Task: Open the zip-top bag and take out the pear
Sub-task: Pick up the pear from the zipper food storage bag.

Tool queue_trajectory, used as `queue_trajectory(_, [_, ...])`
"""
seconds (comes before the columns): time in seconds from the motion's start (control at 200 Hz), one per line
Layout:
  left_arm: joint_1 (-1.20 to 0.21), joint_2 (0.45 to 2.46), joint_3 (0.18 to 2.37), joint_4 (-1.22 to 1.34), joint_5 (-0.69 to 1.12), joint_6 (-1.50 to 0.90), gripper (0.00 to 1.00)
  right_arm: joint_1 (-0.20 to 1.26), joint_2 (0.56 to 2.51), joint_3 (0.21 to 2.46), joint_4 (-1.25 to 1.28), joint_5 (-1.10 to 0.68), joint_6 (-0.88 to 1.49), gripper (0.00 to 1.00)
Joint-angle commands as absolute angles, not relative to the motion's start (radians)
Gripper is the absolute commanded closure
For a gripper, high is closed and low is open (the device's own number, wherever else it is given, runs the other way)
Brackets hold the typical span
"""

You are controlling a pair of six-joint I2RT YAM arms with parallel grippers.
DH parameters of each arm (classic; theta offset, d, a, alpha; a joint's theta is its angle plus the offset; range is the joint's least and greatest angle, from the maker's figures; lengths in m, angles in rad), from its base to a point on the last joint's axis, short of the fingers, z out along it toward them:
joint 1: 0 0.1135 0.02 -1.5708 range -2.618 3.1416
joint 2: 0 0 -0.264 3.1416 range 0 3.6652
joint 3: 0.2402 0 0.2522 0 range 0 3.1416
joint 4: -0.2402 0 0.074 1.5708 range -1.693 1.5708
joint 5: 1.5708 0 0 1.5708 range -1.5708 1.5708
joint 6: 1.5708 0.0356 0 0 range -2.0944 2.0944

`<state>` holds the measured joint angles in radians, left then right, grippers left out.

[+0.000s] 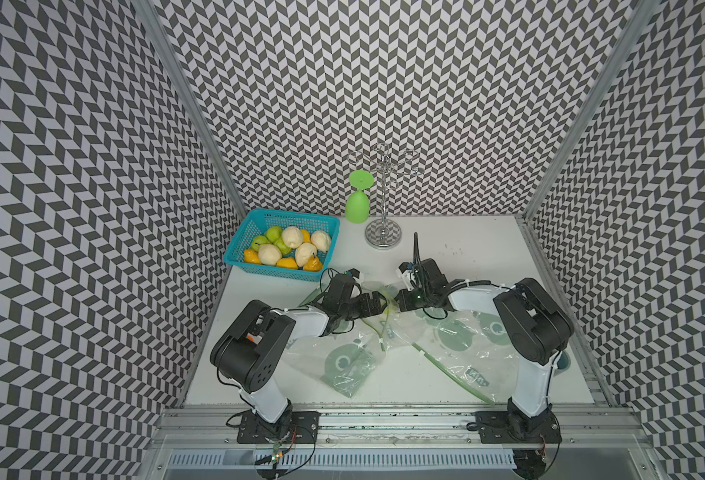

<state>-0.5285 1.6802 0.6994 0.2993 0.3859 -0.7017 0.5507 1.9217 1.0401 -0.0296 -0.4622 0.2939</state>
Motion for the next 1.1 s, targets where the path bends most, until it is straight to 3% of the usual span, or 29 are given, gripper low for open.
queue_trajectory(0.0, [-0.527,1.673,0.721,0.268,0.387,-0.665,0.06,0.577,1.952,1.044,0.004,-0.509,0.239,1.0])
queue_trajectory(0.506, [-0.462,1.63,0.68,0.203,0.376,-0.605,0.06,0.573,2.005,1.046,-0.025,-0.554,0.188,1.0])
queue_trajectory(0.866, [-0.454,1.517,0.627,0.187,0.392,-0.6,0.05,0.503,1.865,1.042,-0.038,-0.594,0.218,1.0])
queue_trajectory(1.092, [-0.452,1.555,0.637,0.197,0.406,-0.598,0.08,0.509,1.815,1.07,-0.038,-0.633,0.257,1.0])
